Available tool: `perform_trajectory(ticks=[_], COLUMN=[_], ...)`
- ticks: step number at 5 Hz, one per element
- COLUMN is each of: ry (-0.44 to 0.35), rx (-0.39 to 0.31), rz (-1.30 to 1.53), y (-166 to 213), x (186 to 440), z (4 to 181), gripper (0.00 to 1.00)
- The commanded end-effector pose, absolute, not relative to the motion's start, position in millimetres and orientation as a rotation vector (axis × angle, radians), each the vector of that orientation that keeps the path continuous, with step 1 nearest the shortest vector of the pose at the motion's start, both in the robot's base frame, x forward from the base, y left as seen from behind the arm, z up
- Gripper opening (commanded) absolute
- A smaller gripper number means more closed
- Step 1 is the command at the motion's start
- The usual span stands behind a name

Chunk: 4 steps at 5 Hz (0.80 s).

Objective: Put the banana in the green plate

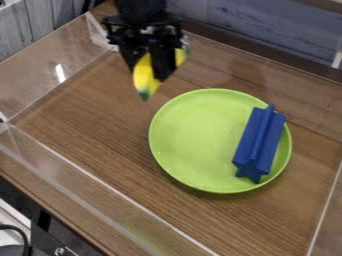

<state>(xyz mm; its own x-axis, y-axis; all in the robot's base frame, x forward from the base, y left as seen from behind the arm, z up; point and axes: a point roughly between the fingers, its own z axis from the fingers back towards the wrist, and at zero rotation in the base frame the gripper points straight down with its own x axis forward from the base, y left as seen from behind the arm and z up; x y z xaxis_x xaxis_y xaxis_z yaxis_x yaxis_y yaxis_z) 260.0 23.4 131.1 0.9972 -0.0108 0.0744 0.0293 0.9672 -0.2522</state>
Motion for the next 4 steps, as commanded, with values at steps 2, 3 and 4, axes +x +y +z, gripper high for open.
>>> perform_trajectory(ticks=[2, 3, 4], ry=[-0.086, -0.077, -0.075], rx=[-0.221, -0.2, -0.188], rz=[-0.086, -0.093, -0.089], y=[-14, -8, 0], x=[252, 248, 250], z=[105.1, 83.4, 71.2], gripper=[0.0, 0.0, 0.0])
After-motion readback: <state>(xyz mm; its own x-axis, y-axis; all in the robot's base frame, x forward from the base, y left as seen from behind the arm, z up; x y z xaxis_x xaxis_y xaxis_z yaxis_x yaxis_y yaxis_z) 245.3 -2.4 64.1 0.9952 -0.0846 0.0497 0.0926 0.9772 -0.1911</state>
